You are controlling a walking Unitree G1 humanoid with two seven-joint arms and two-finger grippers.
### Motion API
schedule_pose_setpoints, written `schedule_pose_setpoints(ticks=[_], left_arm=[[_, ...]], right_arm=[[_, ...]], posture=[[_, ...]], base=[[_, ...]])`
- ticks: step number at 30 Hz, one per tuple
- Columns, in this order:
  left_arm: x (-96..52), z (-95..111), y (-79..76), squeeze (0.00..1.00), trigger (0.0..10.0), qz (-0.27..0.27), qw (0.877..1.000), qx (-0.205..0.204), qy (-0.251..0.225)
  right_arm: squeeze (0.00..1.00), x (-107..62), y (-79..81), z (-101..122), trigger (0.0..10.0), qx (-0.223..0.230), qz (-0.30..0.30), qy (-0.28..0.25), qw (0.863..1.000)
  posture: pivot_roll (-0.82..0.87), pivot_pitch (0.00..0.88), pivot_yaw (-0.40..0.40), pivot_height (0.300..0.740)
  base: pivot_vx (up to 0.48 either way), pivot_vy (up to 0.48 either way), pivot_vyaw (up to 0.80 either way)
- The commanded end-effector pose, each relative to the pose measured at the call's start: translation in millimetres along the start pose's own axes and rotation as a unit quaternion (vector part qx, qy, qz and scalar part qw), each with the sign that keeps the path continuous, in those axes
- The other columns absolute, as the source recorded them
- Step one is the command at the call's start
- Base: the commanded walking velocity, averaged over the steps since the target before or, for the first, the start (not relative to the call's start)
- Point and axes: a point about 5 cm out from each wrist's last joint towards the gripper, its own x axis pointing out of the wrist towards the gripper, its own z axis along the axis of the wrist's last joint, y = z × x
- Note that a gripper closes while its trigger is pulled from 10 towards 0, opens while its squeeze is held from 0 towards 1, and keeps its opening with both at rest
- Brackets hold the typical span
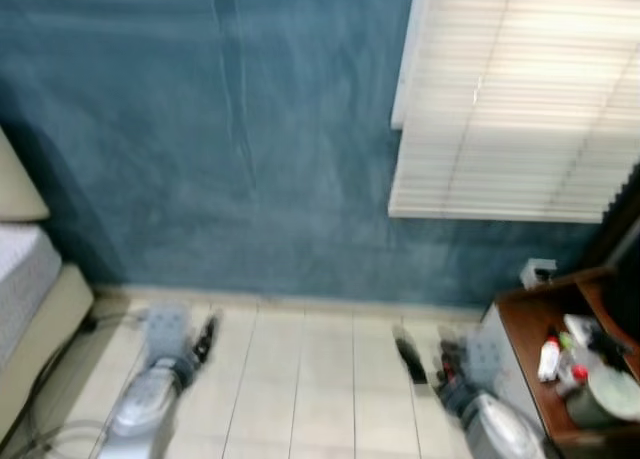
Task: Clean up the room
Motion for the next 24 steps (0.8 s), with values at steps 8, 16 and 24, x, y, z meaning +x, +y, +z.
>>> schedule_pose_setpoints(ticks=[8,16,24], left_arm=[[-17.7,-24.9,8.9,0.0,10.0,-0.015,0.999,0.03,0.032],[-7.2,-17.5,13.3,0.0,10.0,0.012,0.997,0.073,0.005],[-4.2,-14.1,5.5,0.0,10.0,0.054,0.998,0.023,-0.028]], right_arm=[[0.0,-17.3,-20.9,-25.4,10.0,-0.024,-0.05,0.038,0.998],[0.0,-20.0,-23.0,-37.0,10.0,0.001,-0.023,0.046,0.999],[0.0,-8.3,-24.5,-24.4,10.0,-0.05,0.005,0.026,0.998]], posture=[[-0.02,0.0,-0.004,0.74],[-0.03,0.0,0.005,0.74],[0.0,0.0,-0.027,0.74]], base=[[0.0,-0.172,0.56],[0.0,0.0,0.52],[0.0,0.239,0.0]])
